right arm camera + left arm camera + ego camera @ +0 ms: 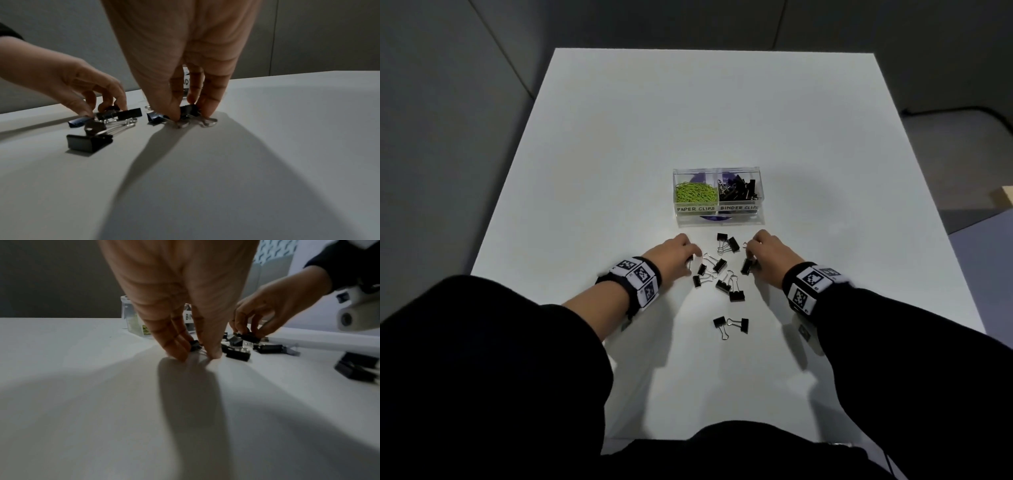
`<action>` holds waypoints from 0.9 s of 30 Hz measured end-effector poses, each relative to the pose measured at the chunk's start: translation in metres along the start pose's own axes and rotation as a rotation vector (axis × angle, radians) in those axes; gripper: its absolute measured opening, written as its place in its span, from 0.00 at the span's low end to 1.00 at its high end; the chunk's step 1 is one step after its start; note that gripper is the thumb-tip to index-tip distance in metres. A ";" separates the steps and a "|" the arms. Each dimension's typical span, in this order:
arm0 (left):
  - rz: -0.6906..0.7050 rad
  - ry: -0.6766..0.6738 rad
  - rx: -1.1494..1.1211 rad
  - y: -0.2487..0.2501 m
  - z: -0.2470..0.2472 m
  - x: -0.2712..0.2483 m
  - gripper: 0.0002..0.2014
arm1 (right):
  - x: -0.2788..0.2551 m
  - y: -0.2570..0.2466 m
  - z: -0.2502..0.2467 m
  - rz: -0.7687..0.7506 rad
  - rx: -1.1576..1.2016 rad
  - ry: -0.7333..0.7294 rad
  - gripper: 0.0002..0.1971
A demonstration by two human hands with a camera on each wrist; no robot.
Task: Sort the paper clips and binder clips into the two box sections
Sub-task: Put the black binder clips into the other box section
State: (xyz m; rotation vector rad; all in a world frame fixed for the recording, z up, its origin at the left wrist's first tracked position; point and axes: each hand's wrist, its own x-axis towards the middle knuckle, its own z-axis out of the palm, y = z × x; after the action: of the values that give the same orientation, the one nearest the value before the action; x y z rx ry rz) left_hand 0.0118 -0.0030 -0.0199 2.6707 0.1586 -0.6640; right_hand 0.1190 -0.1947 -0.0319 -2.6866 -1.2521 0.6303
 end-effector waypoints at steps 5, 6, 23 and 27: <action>-0.055 -0.012 -0.026 -0.002 -0.005 0.006 0.14 | 0.004 0.010 -0.012 0.062 0.178 0.071 0.14; -0.059 -0.022 -0.026 -0.003 -0.006 0.007 0.12 | 0.004 0.012 -0.015 0.064 0.191 0.079 0.14; -0.138 0.022 -0.200 0.010 0.002 0.005 0.15 | 0.009 0.015 -0.021 0.311 0.365 0.088 0.12; -0.092 -0.056 -0.221 0.016 0.007 0.003 0.32 | 0.014 0.014 -0.023 0.324 0.275 0.069 0.14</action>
State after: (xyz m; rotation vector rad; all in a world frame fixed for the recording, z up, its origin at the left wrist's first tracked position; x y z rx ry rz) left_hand 0.0151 -0.0199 -0.0215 2.4423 0.3219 -0.7053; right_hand 0.1466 -0.1921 -0.0189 -2.6645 -0.6605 0.6807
